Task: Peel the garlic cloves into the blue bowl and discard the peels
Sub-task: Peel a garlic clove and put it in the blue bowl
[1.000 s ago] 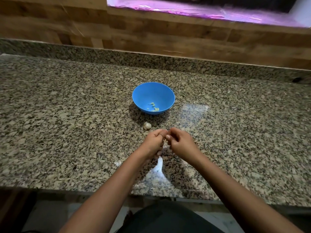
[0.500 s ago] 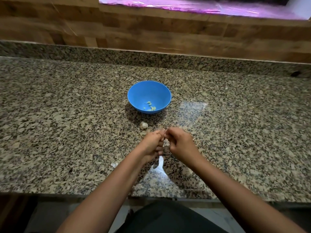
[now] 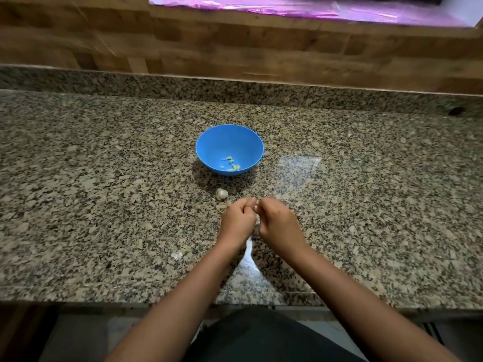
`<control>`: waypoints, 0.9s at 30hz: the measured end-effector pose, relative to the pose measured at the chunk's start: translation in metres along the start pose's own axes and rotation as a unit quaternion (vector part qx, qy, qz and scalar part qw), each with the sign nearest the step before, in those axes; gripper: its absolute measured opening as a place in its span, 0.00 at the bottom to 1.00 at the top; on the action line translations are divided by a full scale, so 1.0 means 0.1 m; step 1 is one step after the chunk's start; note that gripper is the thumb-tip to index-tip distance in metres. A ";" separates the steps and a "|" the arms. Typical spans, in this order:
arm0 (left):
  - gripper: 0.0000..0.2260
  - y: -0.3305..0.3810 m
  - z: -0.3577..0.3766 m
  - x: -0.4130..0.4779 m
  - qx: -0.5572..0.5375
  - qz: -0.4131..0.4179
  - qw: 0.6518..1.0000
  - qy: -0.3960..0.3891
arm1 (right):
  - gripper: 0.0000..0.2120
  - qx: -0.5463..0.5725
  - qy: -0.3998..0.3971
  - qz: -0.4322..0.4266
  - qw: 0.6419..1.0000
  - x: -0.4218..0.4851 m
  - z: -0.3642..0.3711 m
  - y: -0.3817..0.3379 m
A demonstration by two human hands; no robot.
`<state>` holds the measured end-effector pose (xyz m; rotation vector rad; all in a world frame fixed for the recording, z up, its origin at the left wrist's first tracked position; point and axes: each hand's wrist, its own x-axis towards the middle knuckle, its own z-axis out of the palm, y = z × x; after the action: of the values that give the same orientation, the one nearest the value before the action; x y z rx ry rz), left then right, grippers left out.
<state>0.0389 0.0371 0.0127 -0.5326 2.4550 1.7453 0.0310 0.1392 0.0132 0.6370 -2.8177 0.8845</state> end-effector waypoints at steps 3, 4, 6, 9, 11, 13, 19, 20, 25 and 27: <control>0.13 -0.04 -0.02 -0.01 0.099 0.087 0.989 0.067 | 0.09 0.013 0.008 0.002 1.000 -0.01 0.03 0.00; 0.12 -0.05 -0.03 0.00 0.121 0.110 0.984 0.077 | 0.08 0.016 0.007 0.007 1.000 -0.02 0.04 0.01; 0.12 -0.08 -0.04 -0.02 0.162 0.146 0.971 0.096 | 0.05 0.026 0.005 0.011 1.000 -0.05 0.07 0.00; 0.12 -0.12 -0.04 -0.04 0.189 0.174 0.961 0.103 | 0.05 0.048 -0.007 0.034 0.998 -0.08 0.08 -0.03; 0.14 -0.13 -0.06 -0.02 0.147 0.168 0.971 0.086 | 0.05 0.149 -0.008 0.111 0.983 -0.07 0.04 -0.05; 0.16 -0.14 -0.09 0.00 0.085 0.154 0.983 0.059 | 0.05 0.378 -0.027 0.236 0.895 -0.05 -0.02 -0.08; 0.14 -0.21 -0.03 0.02 0.048 0.156 0.986 0.045 | 0.06 0.200 0.018 0.178 0.963 -0.09 0.04 -0.06; 0.15 -0.22 -0.02 0.03 0.001 0.143 0.989 0.036 | 0.06 0.141 0.023 0.134 0.981 -0.10 0.05 -0.06; 0.14 -0.21 0.01 0.02 -0.125 0.119 0.985 -0.004 | 0.08 0.016 0.063 0.003 0.998 -0.16 0.06 -0.06; 0.12 -0.19 0.01 0.01 -0.138 0.126 0.982 -0.034 | 0.07 0.057 0.079 0.037 0.995 -0.18 0.07 -0.03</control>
<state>0.0445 0.0321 -0.0048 -0.1788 2.3324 2.1788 0.0490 0.1392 0.0049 0.4554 -2.6799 1.0653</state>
